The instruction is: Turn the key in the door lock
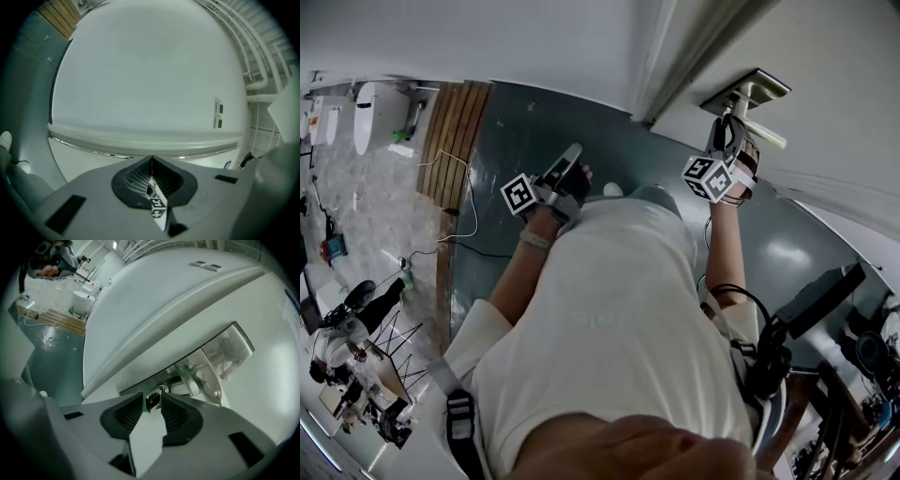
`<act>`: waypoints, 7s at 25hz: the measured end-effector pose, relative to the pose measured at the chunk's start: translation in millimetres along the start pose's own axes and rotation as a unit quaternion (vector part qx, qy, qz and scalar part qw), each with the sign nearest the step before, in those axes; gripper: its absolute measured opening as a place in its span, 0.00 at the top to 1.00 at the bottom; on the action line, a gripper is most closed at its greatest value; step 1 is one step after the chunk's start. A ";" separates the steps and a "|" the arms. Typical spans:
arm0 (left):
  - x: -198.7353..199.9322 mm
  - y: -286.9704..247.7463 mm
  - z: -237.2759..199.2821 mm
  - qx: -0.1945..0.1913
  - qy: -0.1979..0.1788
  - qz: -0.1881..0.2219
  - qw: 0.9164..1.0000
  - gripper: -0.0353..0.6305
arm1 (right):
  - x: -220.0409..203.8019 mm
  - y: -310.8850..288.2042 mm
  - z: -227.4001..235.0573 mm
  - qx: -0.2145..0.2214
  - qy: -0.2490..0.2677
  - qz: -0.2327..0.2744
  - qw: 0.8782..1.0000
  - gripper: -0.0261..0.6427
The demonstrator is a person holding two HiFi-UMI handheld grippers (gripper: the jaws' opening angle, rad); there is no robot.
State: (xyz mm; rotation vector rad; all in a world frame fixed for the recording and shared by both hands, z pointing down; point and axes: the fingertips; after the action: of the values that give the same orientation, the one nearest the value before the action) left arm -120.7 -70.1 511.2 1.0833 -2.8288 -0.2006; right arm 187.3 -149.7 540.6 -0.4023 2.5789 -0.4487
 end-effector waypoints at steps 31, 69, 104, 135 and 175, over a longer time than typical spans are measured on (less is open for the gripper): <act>0.8 -0.3 -3.6 0.004 0.007 0.003 1.000 0.94 | -7.5 2.8 17.8 0.022 -0.439 0.032 0.898 0.88; 0.7 1.9 -11.1 0.008 0.022 0.006 1.000 0.94 | -27.6 -3.4 7.1 0.200 -0.964 0.089 0.148 0.90; -1.7 -1.1 -14.8 0.006 0.031 0.003 0.999 0.94 | -6.9 52.2 -4.0 0.115 -0.295 0.041 0.948 0.80; -11.8 7.2 -18.1 0.004 0.053 -0.006 0.999 0.94 | -7.1 104.8 -28.7 0.062 -0.201 0.081 0.974 0.79; -11.6 3.3 -22.9 0.004 0.064 -0.008 0.998 0.94 | -18.2 74.8 -44.0 0.282 -0.950 0.116 0.061 0.90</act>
State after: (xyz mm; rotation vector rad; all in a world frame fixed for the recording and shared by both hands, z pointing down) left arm -110.9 -61.8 533.7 1.0803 -2.7110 -0.1154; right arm 165.3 -65.2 555.9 0.0263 -0.4119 -0.2181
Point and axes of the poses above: the fingertips, and each gripper's own axes: y backward along the fingers, z to its right, x out of its top, and after that the axes turned 3 degrees about -x, right-handed
